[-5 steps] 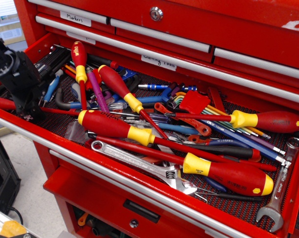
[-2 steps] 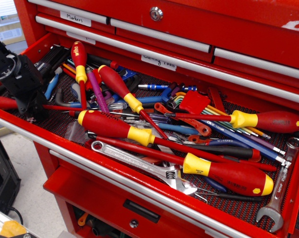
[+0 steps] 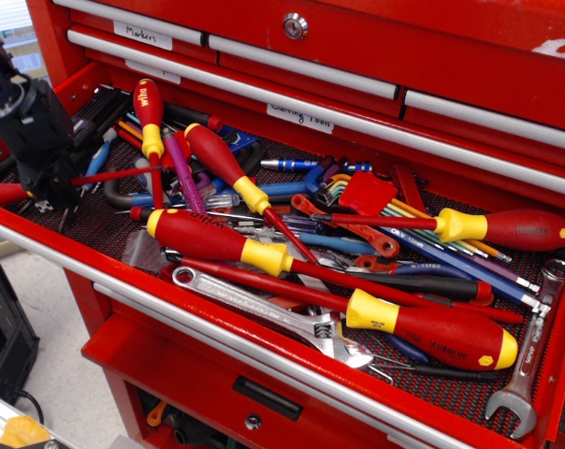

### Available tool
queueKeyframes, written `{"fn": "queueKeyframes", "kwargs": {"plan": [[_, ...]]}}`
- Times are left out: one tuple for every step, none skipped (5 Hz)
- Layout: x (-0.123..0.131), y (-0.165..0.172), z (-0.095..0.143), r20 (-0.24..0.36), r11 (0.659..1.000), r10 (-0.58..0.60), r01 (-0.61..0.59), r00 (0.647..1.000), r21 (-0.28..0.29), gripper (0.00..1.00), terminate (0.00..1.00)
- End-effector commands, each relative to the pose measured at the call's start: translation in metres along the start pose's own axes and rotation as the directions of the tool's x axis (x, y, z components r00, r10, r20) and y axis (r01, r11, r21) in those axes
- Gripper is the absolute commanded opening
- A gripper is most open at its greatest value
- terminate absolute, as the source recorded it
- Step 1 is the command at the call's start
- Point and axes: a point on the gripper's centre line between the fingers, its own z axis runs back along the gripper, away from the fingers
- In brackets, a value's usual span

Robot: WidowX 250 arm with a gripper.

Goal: Pick up red srewdriver

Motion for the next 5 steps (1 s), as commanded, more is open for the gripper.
{"fn": "queueKeyframes", "kwargs": {"plan": [[0.01,0.021,0.059,-0.086,0.996,-0.004,0.012,0.996,0.091,0.0,0.0],[0.02,0.025,0.078,-0.139,0.996,-0.01,0.022,0.99,0.089,0.0,0.0],[0.028,0.025,0.103,-0.208,0.992,-0.025,0.051,0.978,0.12,0.0,0.0],[0.042,0.027,0.124,-0.25,0.991,-0.042,0.071,0.967,0.11,0.0,0.0],[0.054,0.028,0.139,-0.28,0.976,-0.071,0.124,0.957,0.177,0.0,1.0]]}}
